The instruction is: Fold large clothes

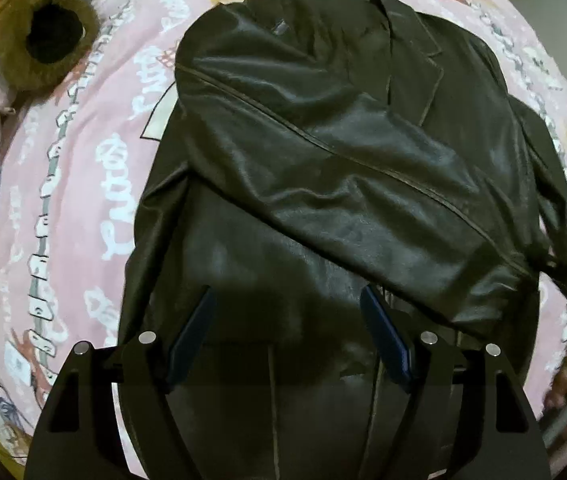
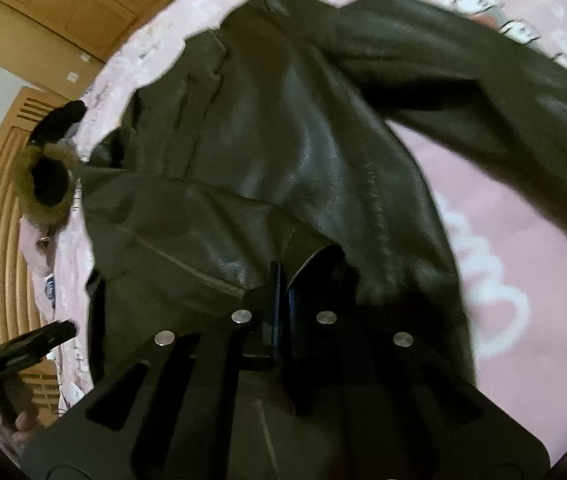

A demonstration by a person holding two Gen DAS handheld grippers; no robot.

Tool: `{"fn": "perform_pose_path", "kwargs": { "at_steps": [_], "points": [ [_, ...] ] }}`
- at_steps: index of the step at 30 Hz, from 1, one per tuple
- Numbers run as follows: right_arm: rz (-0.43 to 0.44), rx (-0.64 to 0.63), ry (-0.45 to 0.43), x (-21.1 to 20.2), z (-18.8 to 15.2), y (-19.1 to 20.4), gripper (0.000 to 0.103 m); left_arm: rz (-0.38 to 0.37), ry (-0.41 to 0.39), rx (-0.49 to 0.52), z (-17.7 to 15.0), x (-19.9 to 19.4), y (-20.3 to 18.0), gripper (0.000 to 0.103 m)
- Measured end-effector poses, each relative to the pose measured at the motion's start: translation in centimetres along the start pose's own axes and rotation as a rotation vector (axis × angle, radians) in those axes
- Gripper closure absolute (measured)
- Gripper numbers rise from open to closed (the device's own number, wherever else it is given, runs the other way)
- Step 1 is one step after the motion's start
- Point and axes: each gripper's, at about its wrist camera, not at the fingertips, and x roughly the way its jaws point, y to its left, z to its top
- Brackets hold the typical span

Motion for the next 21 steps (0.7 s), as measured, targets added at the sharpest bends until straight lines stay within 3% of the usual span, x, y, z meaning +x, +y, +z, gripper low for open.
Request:
{"fn": "perform_pose_path", "kwargs": {
  "at_steps": [5, 8, 11, 15, 18, 21],
  "points": [
    [-0.029, 0.031, -0.004, -3.7, -3.8, -2.0, 0.101, 0.106, -0.039, -0.035, 0.8, -0.3, -1.2, 0.031],
    [-0.062, 0.059, 0.065, -2.6, -5.7, -3.7, 0.101, 0.184, -0.035, -0.072, 2.6, 0.9, -1.1, 0.031],
    [-0.104, 0.025, 0.107, -1.1, -6.7, -3.9, 0.101, 0.297, -0.052, -0.081, 5.8, 2.4, -0.2, 0.031],
    [-0.131, -0.011, 0.09, -0.4, -7.2, -3.9, 0.1, 0.392, -0.071, -0.06, 11.0, 3.8, 1.1, 0.031],
    [-0.116, 0.006, 0.078, 0.4, -7.3, -4.0, 0.1, 0.411, -0.064, -0.057, 13.0, 4.5, 1.3, 0.031],
    [-0.082, 0.057, 0.084, 0.3, -7.1, -5.0, 0.095, 0.319, -0.048, -0.055, 12.6, 3.9, 0.0, 0.03]
  ]
}}
